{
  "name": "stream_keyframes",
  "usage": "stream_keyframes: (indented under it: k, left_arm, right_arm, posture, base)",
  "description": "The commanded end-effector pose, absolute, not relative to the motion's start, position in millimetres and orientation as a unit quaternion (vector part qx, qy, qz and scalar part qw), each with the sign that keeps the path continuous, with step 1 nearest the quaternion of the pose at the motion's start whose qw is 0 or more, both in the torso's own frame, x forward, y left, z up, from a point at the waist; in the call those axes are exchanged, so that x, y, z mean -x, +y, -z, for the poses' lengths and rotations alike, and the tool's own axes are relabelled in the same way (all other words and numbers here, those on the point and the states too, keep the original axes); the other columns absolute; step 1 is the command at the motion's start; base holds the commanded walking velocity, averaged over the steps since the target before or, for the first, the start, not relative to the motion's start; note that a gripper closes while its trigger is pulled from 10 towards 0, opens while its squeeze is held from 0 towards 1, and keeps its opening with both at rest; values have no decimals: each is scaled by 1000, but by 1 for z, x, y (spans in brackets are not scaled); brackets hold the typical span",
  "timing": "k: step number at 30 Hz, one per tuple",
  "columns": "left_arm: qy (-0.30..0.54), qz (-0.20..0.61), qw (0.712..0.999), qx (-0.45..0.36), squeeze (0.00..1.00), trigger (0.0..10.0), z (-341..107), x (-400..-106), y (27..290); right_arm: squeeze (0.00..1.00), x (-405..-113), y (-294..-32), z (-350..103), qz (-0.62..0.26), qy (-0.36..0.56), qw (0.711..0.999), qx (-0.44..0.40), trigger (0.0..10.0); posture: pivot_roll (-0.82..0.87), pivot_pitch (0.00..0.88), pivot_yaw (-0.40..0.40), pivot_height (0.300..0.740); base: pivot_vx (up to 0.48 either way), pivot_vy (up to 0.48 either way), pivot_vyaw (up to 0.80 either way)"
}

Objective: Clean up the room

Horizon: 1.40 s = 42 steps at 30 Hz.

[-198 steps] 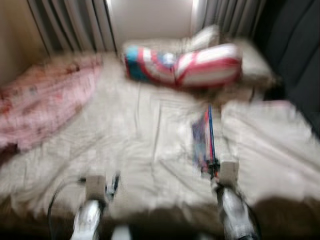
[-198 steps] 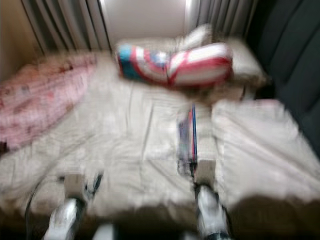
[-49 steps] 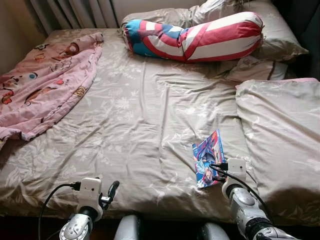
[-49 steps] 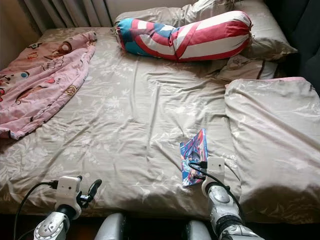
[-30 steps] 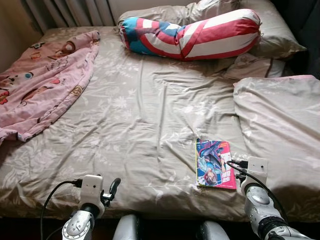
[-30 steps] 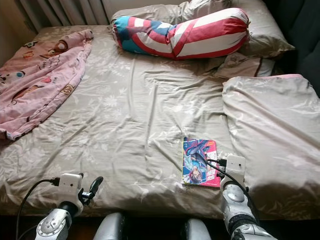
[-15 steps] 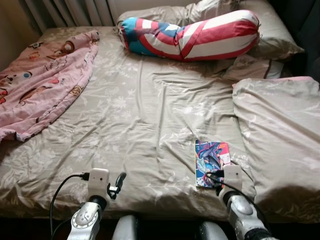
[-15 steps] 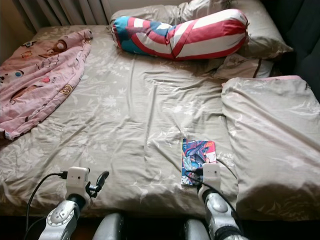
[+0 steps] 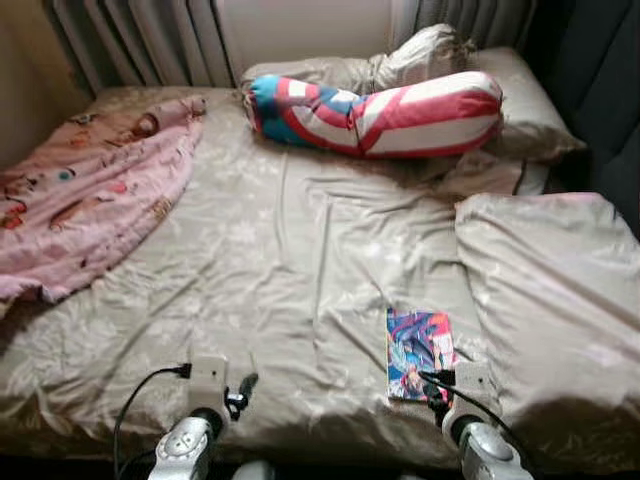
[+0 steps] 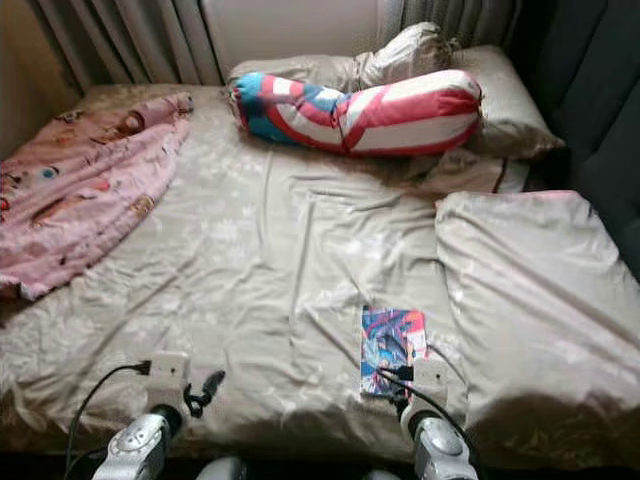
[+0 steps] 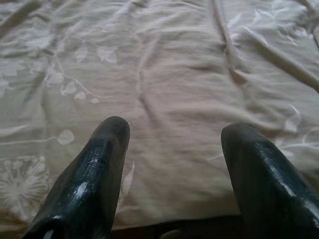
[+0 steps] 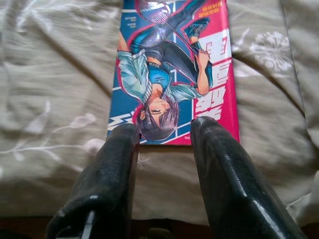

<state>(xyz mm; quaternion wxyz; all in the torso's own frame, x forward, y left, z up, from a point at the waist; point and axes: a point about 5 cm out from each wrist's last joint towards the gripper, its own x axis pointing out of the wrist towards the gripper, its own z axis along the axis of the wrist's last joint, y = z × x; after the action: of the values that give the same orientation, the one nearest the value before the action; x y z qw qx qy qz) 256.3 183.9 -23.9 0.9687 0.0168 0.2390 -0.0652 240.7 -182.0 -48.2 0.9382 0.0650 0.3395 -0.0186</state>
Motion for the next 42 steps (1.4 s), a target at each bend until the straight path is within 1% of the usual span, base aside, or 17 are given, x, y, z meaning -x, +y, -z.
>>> stream_keyframes:
  k: [1,4,5,6,7,8,9,10,13,15,17,21,25,31,34,36,42]
  left_arm:
    - [283,64,956,-34,0,10000,35,-246,192]
    - [328,52,943,-21,0,10000,46,-236,195]
    - [350,45,935,-11,0,10000,51,-230,195]
    - [350,45,935,-11,0,10000,51,-230,195]
    - [373,37,927,-11,0,10000,57,-222,196]
    - [373,37,927,-11,0,10000,57,-222,196]
    - [389,26,921,-13,0,10000,62,-216,198]
    - [402,10,915,-12,0,10000,66,-209,200]
    - [405,-13,914,-2,0,10000,68,-206,203]
    - [402,-21,915,5,0,10000,68,-206,204]
    - [406,-15,914,3,0,10000,68,-204,204]
    - [416,5,909,-10,0,10000,71,-201,201]
    - [414,4,910,-7,0,10000,71,-203,197]
    - [412,4,911,-4,0,10000,70,-204,195]
    - [413,-4,911,-3,0,10000,71,-203,198]
    - [415,-4,910,-4,0,10000,71,-202,198]
    - [416,-3,909,-7,0,10000,71,-203,198]
  right_arm:
    - [0,-226,-187,58,15,367,929,-52,10000]
    - [0,-215,-199,64,67,381,918,-86,10000]
    - [0,-210,-202,66,99,384,911,-118,10000]
    - [0,-210,-202,66,99,384,911,-118,10000]
    - [0,-204,-203,70,129,389,902,-140,10000]
    - [0,-204,-203,70,129,389,902,-140,10000]
    - [0,-198,-202,74,140,397,896,-144,10000]
    - [0,-192,-196,78,129,409,893,-138,10000]
    - [0,-186,-188,81,105,414,895,-131,10000]
    - [0,-185,-187,82,109,413,894,-139,10000]
    - [0,-178,-186,86,107,430,888,-125,10000]
    - [0,-174,-185,88,101,438,885,-123,10000]
    - [0,-178,-184,86,87,429,892,-115,10000]
    - [0,-176,-183,87,76,434,892,-102,10000]
    - [0,-169,-184,90,72,446,887,-99,10000]
    - [0,-167,-185,91,68,450,885,-92,10000]
    - [0,-154,-197,94,80,459,881,-88,10000]
  posture:
    - [-31,0,1,734]
    - [-48,0,6,738]
    - [-57,0,12,738]
    - [-57,0,12,738]
    - [-69,0,17,738]
    - [-69,0,17,738]
    - [-70,0,19,738]
    - [-62,0,18,738]
    - [-54,0,16,738]
    - [-56,0,15,738]
    - [-59,0,15,738]
    - [-59,0,15,738]
    - [-61,0,10,738]
    - [-49,0,4,738]
    - [-49,0,4,738]
    - [-49,1,5,738]
    - [-49,5,6,738]
  base:
    - [0,0,0]
    - [0,0,0]
    - [0,0,0]
    - [0,0,0]
    - [0,0,0]
    - [0,0,0]
    - [0,0,0]
    - [0,0,0]
    - [0,0,0]
    - [0,0,0]
    - [0,0,0]
    - [0,0,0]
    - [0,0,0]
    - [0,0,800]
    - [0,0,800]
    - [0,300,800]
    - [0,480,0]
